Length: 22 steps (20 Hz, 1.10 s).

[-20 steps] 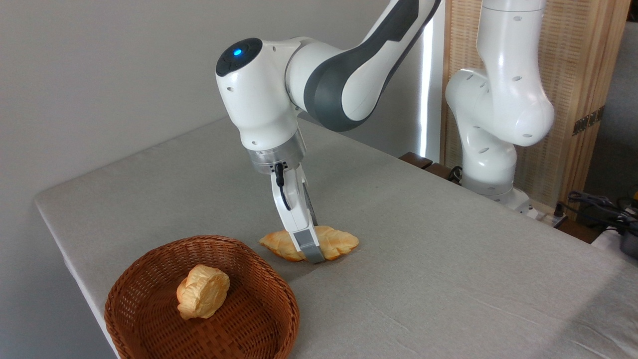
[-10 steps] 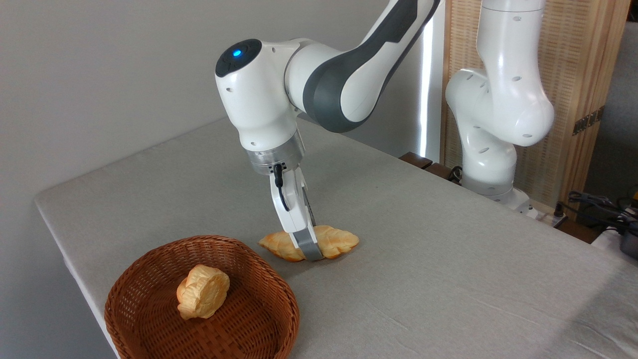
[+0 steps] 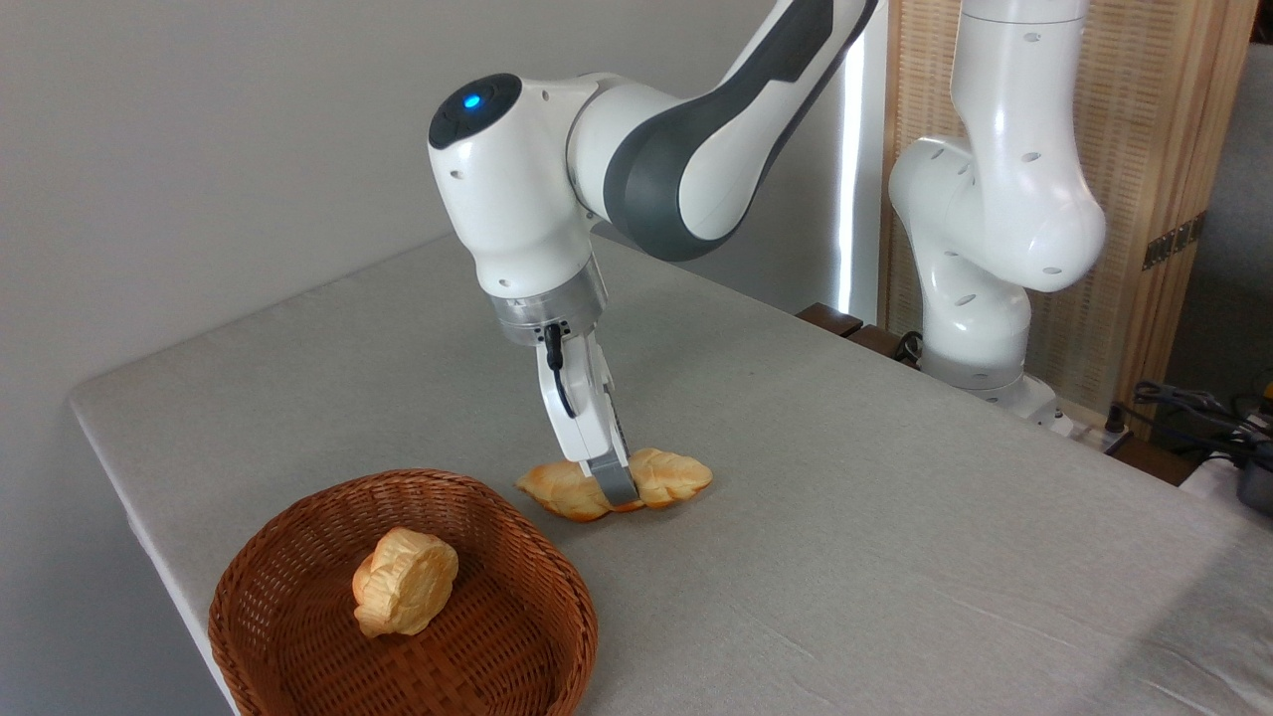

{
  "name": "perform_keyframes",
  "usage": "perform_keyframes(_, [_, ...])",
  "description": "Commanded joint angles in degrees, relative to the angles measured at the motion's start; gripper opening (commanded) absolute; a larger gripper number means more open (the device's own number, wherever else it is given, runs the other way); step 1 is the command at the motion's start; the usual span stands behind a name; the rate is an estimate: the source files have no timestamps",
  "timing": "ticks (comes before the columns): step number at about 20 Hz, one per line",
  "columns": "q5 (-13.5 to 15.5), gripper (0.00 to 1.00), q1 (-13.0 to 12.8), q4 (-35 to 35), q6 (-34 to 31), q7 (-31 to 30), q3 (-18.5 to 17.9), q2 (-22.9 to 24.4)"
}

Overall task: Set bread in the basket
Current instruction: 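Close the gripper fingers around the braided loaf's middle, then lift the braided loaf and carry it over the wicker basket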

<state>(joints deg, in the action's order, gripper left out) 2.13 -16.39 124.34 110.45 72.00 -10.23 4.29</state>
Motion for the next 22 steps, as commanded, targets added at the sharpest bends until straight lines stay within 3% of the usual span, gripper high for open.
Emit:
perform_keyframes(1, [0.33, 0.36, -0.40, -3.57, -5.06, 1.30, -0.58, 1.07])
perform_keyframes(6, [0.94, 0.37, -0.40, -7.08, -8.59, 0.69, -0.67, 3.27])
perform_keyframes(11, [3.32, 0.38, 0.31, -12.18, -7.01, -5.45, -2.33, 3.71])
perform_keyframes(14, [4.19, 0.38, 0.31, -13.51, -1.58, -6.87, -4.53, 3.27])
perform_keyframes(18, [9.29, 0.38, 0.31, -13.51, 8.27, -6.96, -7.78, 2.04])
perform_keyframes(22, [9.56, 0.35, 0.31, -13.51, 13.81, -11.07, -7.88, -0.94])
